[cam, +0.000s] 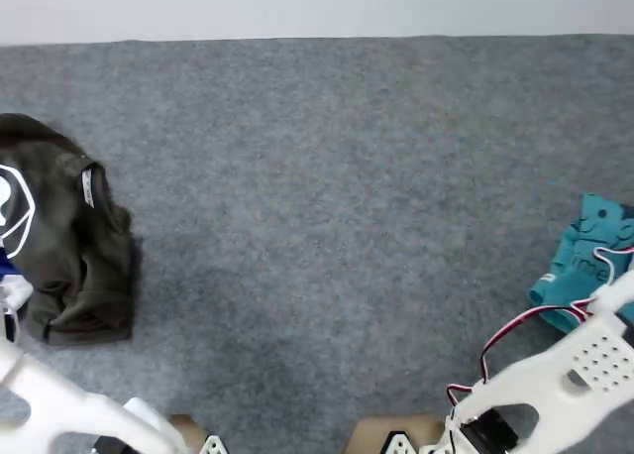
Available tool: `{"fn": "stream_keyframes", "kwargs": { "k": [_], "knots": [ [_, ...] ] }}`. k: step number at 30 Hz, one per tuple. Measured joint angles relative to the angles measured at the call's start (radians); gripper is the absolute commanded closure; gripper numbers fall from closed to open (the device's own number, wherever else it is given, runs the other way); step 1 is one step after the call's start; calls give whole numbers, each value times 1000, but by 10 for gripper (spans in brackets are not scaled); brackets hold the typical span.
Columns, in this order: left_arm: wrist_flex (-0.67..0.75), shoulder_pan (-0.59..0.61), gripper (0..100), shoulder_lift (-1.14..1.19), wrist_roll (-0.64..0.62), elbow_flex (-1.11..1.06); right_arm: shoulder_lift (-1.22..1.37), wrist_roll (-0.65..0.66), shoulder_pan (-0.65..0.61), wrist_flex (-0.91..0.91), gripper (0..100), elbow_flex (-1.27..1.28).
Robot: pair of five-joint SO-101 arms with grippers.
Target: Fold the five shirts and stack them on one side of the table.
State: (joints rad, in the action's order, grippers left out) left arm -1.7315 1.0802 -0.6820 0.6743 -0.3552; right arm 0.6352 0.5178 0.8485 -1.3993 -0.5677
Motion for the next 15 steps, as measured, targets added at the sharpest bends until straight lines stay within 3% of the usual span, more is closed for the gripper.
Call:
{"fn": "stream_keyframes", "kwargs": {
  "k": [3,10,15],
  "knots": [
    [0,0,993,0,0,0,0,0,-5,0,902,0],
    [0,0,993,0,0,0,-11,-31,-6,-71,702,0],
    [0,0,993,0,0,0,-114,-121,-46,-160,693,0]
  ]
}}
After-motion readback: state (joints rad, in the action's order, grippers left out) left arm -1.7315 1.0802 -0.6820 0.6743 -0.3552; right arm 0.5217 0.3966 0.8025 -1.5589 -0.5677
